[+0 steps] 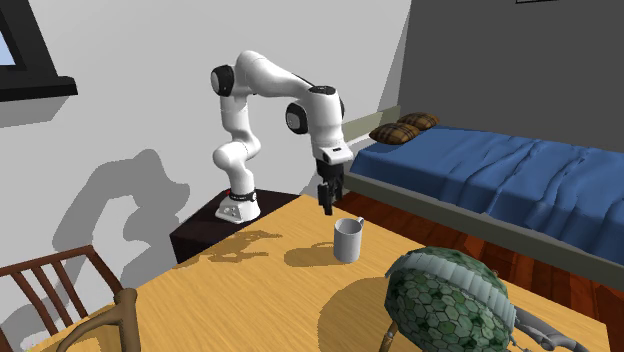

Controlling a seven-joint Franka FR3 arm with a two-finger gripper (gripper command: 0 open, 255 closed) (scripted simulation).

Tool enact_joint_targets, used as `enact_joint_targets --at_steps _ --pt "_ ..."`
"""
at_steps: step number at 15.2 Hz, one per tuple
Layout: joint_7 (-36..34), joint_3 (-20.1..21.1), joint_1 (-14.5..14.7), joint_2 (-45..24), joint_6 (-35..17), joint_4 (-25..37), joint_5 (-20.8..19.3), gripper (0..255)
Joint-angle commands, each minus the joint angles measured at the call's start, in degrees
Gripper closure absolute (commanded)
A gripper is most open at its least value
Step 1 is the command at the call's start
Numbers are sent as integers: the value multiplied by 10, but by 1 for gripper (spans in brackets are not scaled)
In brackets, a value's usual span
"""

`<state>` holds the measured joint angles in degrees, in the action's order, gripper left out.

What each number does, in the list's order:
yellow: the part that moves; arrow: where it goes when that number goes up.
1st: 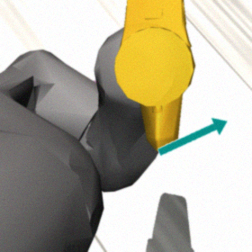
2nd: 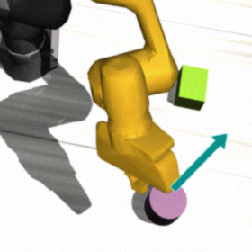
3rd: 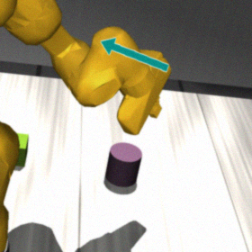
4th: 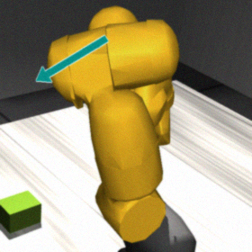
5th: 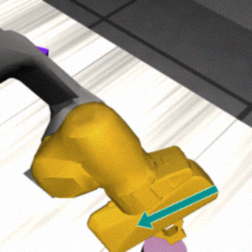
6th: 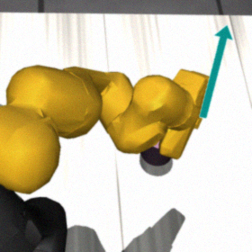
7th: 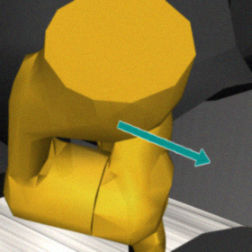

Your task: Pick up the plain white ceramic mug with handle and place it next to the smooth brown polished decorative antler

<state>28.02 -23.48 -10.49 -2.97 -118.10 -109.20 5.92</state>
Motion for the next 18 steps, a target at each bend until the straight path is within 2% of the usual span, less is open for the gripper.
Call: enact_joint_targets --at_steps 1,6,7,14,18 --pt "24 -8 -12 -40 -4 35 25 0" --pt "74 -14 -57 -149 10 153 91 0" --pt "77 -13 -60 -156 11 162 94 0" --pt "86 -6 -62 -181 -34 139 109 0" --pt "86 -6 -62 -181 -34 139 109 0"
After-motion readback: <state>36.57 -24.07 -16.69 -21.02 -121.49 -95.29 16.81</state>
